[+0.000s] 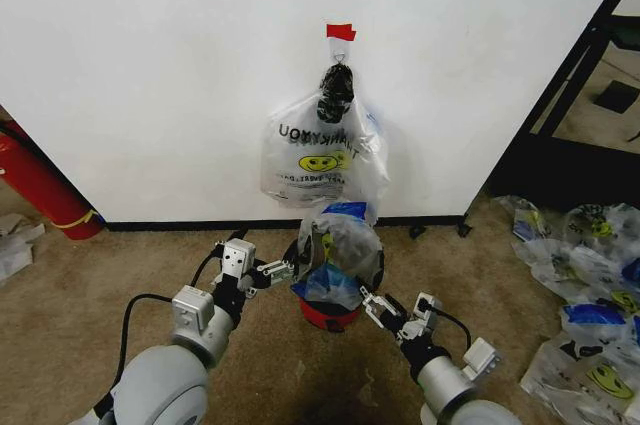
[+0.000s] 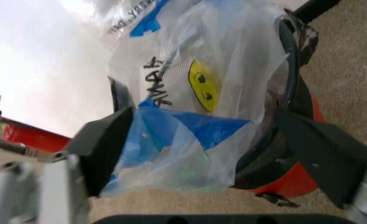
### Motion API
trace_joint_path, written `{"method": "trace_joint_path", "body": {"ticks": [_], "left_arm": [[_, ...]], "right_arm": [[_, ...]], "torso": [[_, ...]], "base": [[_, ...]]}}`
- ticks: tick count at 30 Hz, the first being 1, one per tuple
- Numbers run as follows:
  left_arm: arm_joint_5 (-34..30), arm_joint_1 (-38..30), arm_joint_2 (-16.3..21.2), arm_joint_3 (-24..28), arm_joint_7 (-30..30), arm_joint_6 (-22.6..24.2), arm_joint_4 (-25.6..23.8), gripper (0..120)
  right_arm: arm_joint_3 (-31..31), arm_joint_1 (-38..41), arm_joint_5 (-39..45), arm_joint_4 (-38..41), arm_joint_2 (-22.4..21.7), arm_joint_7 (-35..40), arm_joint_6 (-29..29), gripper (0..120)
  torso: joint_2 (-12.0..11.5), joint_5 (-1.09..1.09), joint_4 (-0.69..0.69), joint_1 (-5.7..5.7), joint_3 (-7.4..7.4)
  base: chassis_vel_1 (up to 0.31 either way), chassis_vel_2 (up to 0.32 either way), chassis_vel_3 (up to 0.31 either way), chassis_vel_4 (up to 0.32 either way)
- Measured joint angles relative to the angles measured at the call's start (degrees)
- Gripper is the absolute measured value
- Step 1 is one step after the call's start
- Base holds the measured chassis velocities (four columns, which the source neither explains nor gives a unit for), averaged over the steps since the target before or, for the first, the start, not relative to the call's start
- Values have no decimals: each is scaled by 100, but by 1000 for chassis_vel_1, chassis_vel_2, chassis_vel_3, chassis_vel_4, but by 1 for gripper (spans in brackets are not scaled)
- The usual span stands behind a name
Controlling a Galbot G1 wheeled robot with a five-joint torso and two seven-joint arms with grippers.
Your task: Pick up the garbage bag from the wall and place it over the trash bin.
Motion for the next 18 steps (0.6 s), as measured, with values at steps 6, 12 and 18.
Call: {"method": "trace_joint_path", "body": {"ticks": [6, 12, 18], "left_arm": [[-426, 12, -64, -36, -154, 222, -90, 100], [-442, -10, -73, -39, -180, 301, -116, 100], [-455, -21, -165, -106, -203, 337, -146, 100]], "right_arm": [[-168, 205, -263, -200, -38, -5, -47, 73], [-282, 360, -328, -369, -98, 38, -160, 52], [-364, 445, -456, -480, -97, 103, -197, 28]], "torso": [[0, 1, 2, 0, 0], [0, 0, 2, 0, 0], [0, 1, 1, 0, 0]], "base": [[0, 0, 0, 0], [0, 0, 0, 0], [0, 0, 0, 0]]}}
